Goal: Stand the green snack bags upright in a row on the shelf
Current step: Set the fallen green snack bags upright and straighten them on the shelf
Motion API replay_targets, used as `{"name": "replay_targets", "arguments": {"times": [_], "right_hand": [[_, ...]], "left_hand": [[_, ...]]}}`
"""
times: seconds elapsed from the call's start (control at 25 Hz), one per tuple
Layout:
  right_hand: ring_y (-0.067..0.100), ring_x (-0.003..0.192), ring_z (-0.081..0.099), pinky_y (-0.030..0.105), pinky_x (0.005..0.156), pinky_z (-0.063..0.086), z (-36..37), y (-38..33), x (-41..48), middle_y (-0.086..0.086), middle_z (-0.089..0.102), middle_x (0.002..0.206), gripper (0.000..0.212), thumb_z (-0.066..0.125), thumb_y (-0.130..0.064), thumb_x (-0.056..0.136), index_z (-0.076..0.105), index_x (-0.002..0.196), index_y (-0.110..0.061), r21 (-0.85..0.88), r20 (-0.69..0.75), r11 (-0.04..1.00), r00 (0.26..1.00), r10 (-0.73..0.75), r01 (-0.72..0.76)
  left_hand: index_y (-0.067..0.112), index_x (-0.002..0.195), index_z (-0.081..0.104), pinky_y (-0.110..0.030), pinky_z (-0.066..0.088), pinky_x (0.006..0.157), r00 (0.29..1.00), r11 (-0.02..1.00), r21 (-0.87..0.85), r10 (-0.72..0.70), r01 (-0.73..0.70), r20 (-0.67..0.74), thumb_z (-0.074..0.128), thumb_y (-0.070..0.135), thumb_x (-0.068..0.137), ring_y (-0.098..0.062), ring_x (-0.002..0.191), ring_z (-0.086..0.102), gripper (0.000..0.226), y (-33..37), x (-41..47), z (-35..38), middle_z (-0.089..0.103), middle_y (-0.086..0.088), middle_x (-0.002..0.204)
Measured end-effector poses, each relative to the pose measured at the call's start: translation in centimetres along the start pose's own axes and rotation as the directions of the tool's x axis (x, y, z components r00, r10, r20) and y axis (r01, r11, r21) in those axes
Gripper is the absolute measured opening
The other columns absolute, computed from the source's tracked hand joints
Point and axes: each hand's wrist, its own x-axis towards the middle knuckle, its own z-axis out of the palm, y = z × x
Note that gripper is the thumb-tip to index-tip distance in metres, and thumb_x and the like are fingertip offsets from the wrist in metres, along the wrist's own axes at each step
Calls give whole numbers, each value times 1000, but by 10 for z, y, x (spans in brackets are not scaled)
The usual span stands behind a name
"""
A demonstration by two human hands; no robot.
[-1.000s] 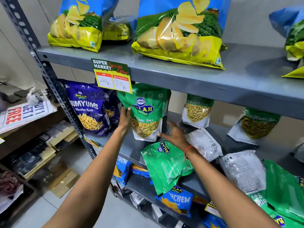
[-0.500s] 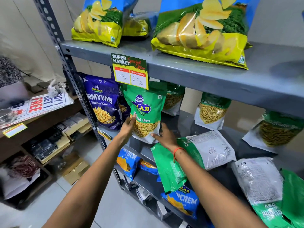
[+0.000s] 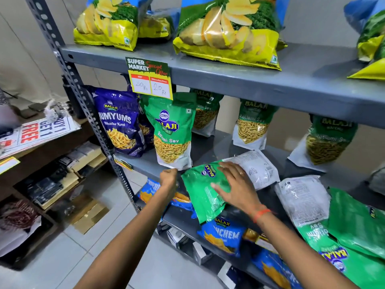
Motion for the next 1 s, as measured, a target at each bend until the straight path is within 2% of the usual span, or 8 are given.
{"name": "replay_targets", "arguments": {"times": [0.08,0.2,0.36,0.52,0.72,0.8,0.92,1.0], "right_hand": [[21,125,49,38,111,30,-1,22,-40,7,61,130,55,57,-46,74,60,117,-12,-144,68,981,990,-124,133],[19,126,42,38,110,27,4,44,-69,5,62,130,48,53,-30,73,58,118,-15,-315,93,941,991,-96,121],[19,101,67,36,96,48,4,45,-59,-1,75,103,19,59,-14,78,69,94,-17,-324,-75,942,991,-114,84],[24,87,72,35,71,61,-17,40,-36,7,76,101,23,52,-15,85,70,97,-8,-90,-221,988,970,100,-122],[27,82,70,32,71,53,-51,52,13,14,75,98,25,49,-17,90,69,100,-7,236,-418,910,810,411,-340],[24,76,67,35,68,51,-60,66,27,18,74,91,16,54,-8,88,68,95,-5,427,-423,823,722,548,-374],[-2,65,59,31,65,48,-56,74,31,14,69,82,12,54,-1,88,64,84,-6,728,-242,586,666,706,-357],[-5,64,56,26,65,47,-48,80,27,-2,68,74,23,52,-1,90,60,76,-18,848,-80,394,649,757,-355]], "left_hand": [[18,48,34,-39,47,46,999,1000,21,-15,14,35,49,17,73,-22,54,35,29,-9,-5,11,37,-9,58],[16,51,37,-24,30,44,998,1000,0,-20,20,63,47,12,81,-21,54,34,32,-9,-17,26,39,-9,61],[15,64,46,-21,37,47,996,998,-35,-57,59,69,44,11,83,-21,58,41,20,-2,-33,32,45,-6,67],[10,73,52,-27,42,50,993,988,-115,-93,102,77,46,9,85,-21,60,46,13,1,-39,30,50,-8,72],[14,70,50,-20,46,40,985,954,-280,-59,103,160,35,3,92,-17,51,55,28,2,-59,43,52,-8,72],[13,89,51,-25,45,58,968,958,-278,6,65,249,30,-1,93,-14,65,57,25,2,-62,55,58,-9,89],[9,121,43,-15,45,59,904,964,-243,196,-107,380,36,-11,91,-8,80,62,37,12,-63,71,54,-14,121],[3,137,32,-15,49,70,844,957,-192,285,-219,455,40,-20,84,-22,118,55,58,25,-62,87,40,-18,144]]}}
